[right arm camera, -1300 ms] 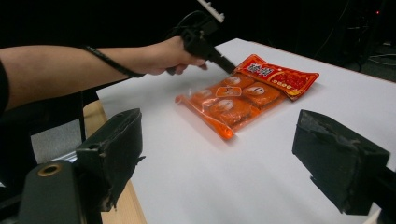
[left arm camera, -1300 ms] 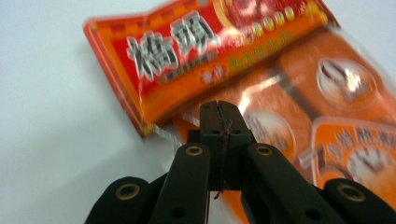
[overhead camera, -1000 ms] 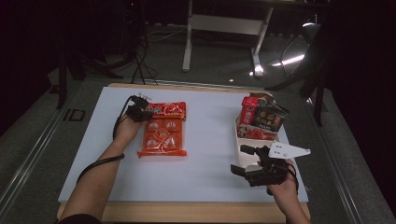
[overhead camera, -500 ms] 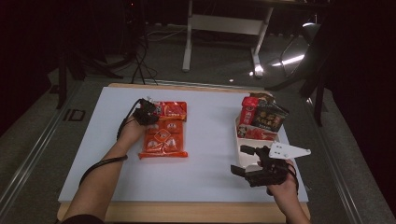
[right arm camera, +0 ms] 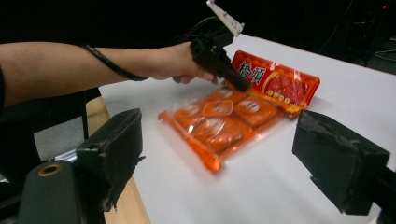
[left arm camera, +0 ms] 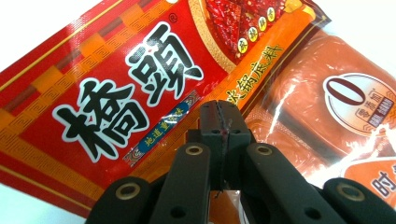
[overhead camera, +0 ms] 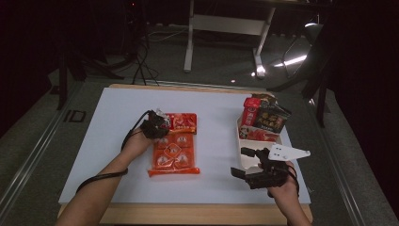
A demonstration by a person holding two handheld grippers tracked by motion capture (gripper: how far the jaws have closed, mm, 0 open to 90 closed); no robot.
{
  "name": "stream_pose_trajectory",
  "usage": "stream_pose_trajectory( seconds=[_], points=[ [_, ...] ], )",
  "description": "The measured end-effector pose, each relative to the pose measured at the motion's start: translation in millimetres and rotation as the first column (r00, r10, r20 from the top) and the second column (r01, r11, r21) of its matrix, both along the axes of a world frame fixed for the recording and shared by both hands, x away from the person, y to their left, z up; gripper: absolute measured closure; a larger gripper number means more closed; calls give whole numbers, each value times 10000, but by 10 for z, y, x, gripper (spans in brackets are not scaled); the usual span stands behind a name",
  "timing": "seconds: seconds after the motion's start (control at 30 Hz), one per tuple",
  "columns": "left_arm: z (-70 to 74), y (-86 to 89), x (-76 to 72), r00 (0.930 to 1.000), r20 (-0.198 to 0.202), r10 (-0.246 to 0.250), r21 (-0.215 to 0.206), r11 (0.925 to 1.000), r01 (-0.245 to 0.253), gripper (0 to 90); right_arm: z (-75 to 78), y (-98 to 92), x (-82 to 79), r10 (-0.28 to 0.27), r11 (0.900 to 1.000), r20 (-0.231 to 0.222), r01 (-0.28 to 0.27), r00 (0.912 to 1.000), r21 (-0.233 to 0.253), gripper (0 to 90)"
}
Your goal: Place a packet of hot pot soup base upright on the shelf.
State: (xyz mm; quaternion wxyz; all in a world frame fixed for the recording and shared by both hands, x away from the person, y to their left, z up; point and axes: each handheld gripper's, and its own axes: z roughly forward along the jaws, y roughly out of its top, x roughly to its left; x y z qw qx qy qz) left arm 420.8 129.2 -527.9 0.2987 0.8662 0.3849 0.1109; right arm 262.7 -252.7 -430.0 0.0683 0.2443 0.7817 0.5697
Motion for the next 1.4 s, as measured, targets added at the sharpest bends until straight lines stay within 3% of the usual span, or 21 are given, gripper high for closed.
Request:
stream_pose_trajectory(
  seconds=[0.27,0.57,0.77,0.87,1.03,1.4],
  points=[
    [16,-206,-300,9973,-320,-657,-218,9976,650,900,21,-30,-13,-157,9999,176,156,9997,26,160],
    [22,-377,-522,9900,-325,-1370,-344,9901,1359,900,15,-23,-11,-162,9998,230,164,9996,-90,160],
    [23,-410,-545,9879,-314,-1521,-791,9856,1492,900,13,-14,-6,-155,9998,226,158,9996,-130,160],
    [29,-436,-559,9870,-144,-1599,-693,9849,1586,900,15,-13,-9,-159,9997,232,162,9996,-160,160],
    [55,-392,-549,9875,-231,-1560,-852,9845,1535,899,11,-14,-2,-178,9997,210,182,9996,-175,160],
    [320,-80,-661,9961,294,-827,-1311,9876,859,494,16,-10,-8,-212,9995,312,220,9993,-248,160]
  ],
)
